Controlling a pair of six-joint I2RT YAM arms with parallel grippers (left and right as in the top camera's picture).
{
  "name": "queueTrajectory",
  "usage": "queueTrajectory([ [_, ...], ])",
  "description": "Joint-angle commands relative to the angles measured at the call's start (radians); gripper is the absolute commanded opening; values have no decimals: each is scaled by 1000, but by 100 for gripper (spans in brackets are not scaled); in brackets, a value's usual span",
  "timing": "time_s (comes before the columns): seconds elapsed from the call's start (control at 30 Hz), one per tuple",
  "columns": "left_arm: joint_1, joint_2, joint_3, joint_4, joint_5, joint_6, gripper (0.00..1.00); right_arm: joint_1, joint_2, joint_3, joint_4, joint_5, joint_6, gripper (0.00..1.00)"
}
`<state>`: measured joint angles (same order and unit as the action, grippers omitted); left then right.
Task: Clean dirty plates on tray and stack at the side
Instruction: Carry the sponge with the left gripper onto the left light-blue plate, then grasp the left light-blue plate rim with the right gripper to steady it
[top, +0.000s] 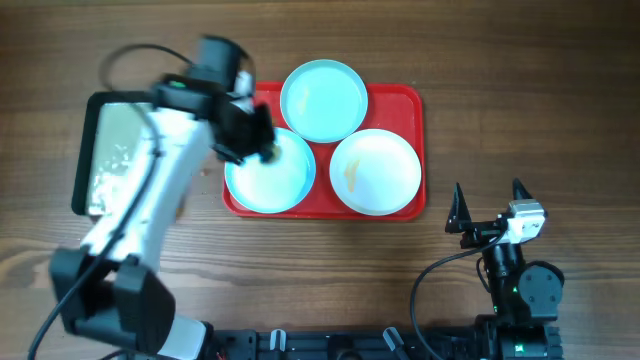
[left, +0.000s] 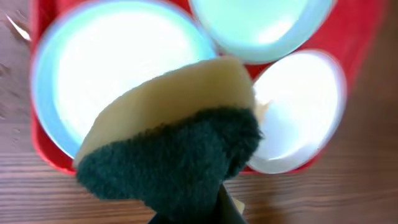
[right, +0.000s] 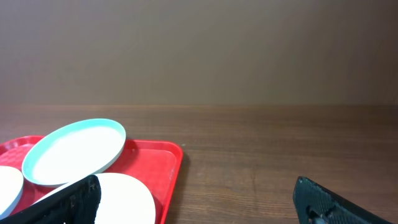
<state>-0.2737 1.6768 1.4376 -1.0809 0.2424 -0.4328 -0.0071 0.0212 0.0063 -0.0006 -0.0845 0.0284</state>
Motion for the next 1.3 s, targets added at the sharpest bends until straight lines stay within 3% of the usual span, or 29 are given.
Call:
queueTrajectory([
  [0.0, -66, 42, -113, 117, -119, -54, 4, 3, -7, -1, 3, 10, 0, 100],
  [0.2, -73, 136, -224, 290, -151, -55, 5, 3, -7, -1, 3, 10, 0, 100],
  [0.37, -74, 193, -228, 315, -151, -54, 22, 3, -7, -1, 3, 10, 0, 100],
  [0.43, -74, 194, -228, 315, -151, -54, 33, 3, -7, -1, 3, 26, -16, 100],
  [0.47, -74, 193, -228, 315, -151, -53, 64, 3, -7, -1, 3, 28, -26, 100],
  [0.6, -54, 178, -213, 291, -150, -47, 58, 3, -7, -1, 38, -111, 101, 100],
  [0.7, -16, 137, -173, 223, -150, -47, 53, 3, -7, -1, 138, -263, 290, 100],
  [0.8, 20, 79, -135, 158, -150, -47, 50, 3, -7, 6, 360, -402, 286, 100],
  [0.87, 54, 17, -126, 133, -150, -47, 51, 3, 5, 61, 395, -411, 289, 100],
  [1.0, 118, -79, -126, 119, -135, -47, 63, 3, 213, 379, 48, -438, 175, 100],
  [1.13, 133, -86, -126, 115, -132, -47, 88, 3, 623, 819, -403, -443, 40, 100],
  [1.17, 132, -85, -127, 114, -132, -47, 89, 3, 705, 903, -478, -460, 41, 100],
  [1.23, 132, -84, -127, 109, -132, -46, 84, 3, 872, 1064, -594, -591, 57, 100],
  [1.27, 132, -84, -127, 106, -132, -47, 84, 3, 1035, 1190, -625, -922, 100, 100],
])
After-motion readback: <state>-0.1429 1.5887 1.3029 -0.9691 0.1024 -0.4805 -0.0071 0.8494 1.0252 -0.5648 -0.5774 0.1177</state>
